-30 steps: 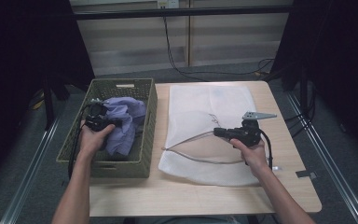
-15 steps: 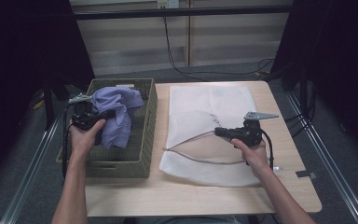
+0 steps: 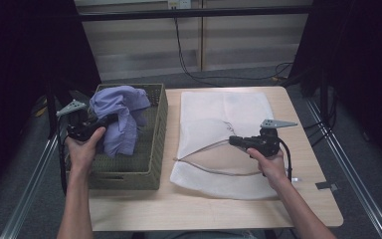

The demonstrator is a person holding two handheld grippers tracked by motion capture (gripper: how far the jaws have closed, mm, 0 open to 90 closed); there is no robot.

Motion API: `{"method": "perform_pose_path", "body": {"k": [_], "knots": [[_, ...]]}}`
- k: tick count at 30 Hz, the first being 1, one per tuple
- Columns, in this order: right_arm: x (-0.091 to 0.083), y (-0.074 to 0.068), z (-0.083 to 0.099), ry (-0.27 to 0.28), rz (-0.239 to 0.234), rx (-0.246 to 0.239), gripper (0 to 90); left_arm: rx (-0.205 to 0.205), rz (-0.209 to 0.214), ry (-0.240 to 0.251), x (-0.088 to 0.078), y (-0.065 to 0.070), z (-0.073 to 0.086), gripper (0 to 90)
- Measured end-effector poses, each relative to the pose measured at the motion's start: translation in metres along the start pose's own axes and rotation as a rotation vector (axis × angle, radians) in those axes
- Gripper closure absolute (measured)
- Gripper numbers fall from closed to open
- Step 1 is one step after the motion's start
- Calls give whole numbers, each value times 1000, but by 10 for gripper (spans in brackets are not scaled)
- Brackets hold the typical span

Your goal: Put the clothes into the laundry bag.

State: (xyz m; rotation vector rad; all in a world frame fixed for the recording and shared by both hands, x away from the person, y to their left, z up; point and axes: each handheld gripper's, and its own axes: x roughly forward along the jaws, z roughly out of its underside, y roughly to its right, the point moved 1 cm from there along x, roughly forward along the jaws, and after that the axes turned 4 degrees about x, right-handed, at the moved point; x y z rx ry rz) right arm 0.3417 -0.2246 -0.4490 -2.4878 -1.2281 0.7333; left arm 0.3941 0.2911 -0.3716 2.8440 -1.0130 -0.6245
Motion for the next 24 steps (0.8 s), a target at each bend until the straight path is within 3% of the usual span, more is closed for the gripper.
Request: {"method": "perform_pose_path", "body": {"k": [4,12,14,24], "knots": [[0,-1,0,-1,-2,-3,895,-2,-7,19,-6,0,-2,816],[-1,-3,2,5,-5,2,896,21,21,51,-18,-1,-3,816],[-1,-4,2,6,-8,3,896,2,36,75,-19,2,-5,817],[0,-7,2,7,0,-4,896,54,64,118,-32,22,-25,816]]}}
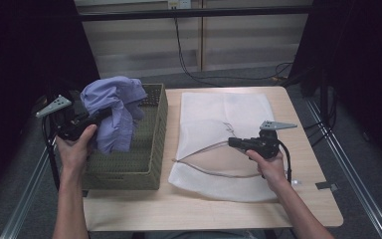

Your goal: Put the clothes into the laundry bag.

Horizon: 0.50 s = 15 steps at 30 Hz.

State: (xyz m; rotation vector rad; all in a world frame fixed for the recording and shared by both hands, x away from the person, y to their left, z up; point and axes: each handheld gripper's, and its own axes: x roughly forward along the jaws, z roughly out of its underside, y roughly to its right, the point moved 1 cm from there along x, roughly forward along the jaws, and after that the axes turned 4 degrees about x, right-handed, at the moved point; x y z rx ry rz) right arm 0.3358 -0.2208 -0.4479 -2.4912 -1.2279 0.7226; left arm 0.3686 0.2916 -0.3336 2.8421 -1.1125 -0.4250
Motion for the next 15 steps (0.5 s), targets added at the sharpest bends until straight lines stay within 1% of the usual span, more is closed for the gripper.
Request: {"method": "perform_pose_path", "body": {"k": [3,4,5,8,9,10,11,13,15], "knots": [[0,0,0,0,-3,-2,896,21,0,15,-3,5,-5,816],[0,0,0,-3,-2,-1,896,21,-1,27,-4,7,-7,817],[0,0,0,-5,-4,-2,896,30,-3,25,-7,7,-9,816],[0,0,0,-7,-6,-4,896,37,-2,43,-12,11,-13,816],[0,-1,0,-10,-3,-4,896,41,5,50,-13,12,-13,816],[0,-1,0,-10,-1,-5,896,37,3,61,-14,14,-14,816],[0,-1,0,-9,-1,-5,896,41,6,60,-16,15,-14,816],[0,-1,0,-9,-1,-7,896,48,0,62,-20,17,-17,816],[0,-1,1,-7,-5,-4,896,53,10,78,-23,19,-19,816]]}}
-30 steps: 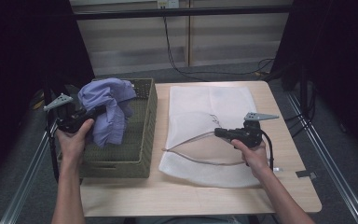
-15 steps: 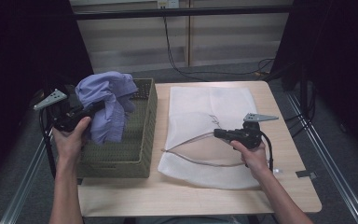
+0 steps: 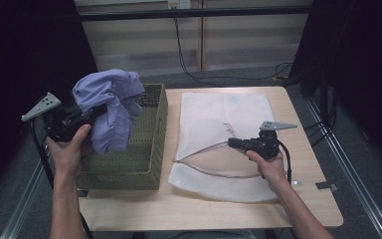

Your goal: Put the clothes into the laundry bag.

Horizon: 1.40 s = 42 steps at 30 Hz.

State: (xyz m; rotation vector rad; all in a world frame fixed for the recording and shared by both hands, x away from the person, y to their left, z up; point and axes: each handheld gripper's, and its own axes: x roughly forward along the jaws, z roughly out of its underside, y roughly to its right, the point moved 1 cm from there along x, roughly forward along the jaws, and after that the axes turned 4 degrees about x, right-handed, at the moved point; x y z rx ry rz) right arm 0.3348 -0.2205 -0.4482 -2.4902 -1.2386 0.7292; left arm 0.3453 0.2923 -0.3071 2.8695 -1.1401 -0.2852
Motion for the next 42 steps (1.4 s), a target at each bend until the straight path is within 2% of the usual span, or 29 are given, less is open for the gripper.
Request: {"method": "perform_pose_path", "body": {"k": [6,13,16,21,32,42], "knots": [[1,0,1,-1,1,3,896,33,-10,20,-6,11,-8,816],[0,1,1,2,-6,9,897,54,6,42,-10,24,-17,816],[0,1,1,-1,-12,9,897,69,23,63,-10,33,-23,815],[-1,0,-1,5,-15,5,897,91,50,61,-3,47,-27,815],[-1,-1,-3,0,-13,-6,898,119,143,75,5,71,-34,816],[-1,0,-4,-2,-18,-7,898,127,223,20,34,91,-25,816]]}}
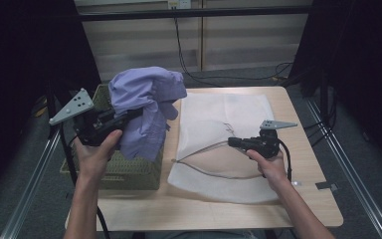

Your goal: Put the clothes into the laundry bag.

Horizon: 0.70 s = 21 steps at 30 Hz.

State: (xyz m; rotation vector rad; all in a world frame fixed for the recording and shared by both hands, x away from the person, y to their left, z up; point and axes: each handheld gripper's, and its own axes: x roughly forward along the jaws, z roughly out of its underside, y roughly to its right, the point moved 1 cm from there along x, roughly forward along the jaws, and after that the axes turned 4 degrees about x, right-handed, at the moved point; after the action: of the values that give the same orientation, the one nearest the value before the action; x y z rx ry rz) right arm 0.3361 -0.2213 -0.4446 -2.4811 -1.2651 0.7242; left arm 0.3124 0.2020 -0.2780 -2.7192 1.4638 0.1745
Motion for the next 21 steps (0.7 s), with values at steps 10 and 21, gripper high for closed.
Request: {"method": "perform_pose_path", "body": {"k": [10,21], "knots": [[2,0,0,-2,0,5,898,6,107,-40,30,26,4,816],[5,2,0,-8,1,1,899,28,201,-67,53,53,11,816]]}}
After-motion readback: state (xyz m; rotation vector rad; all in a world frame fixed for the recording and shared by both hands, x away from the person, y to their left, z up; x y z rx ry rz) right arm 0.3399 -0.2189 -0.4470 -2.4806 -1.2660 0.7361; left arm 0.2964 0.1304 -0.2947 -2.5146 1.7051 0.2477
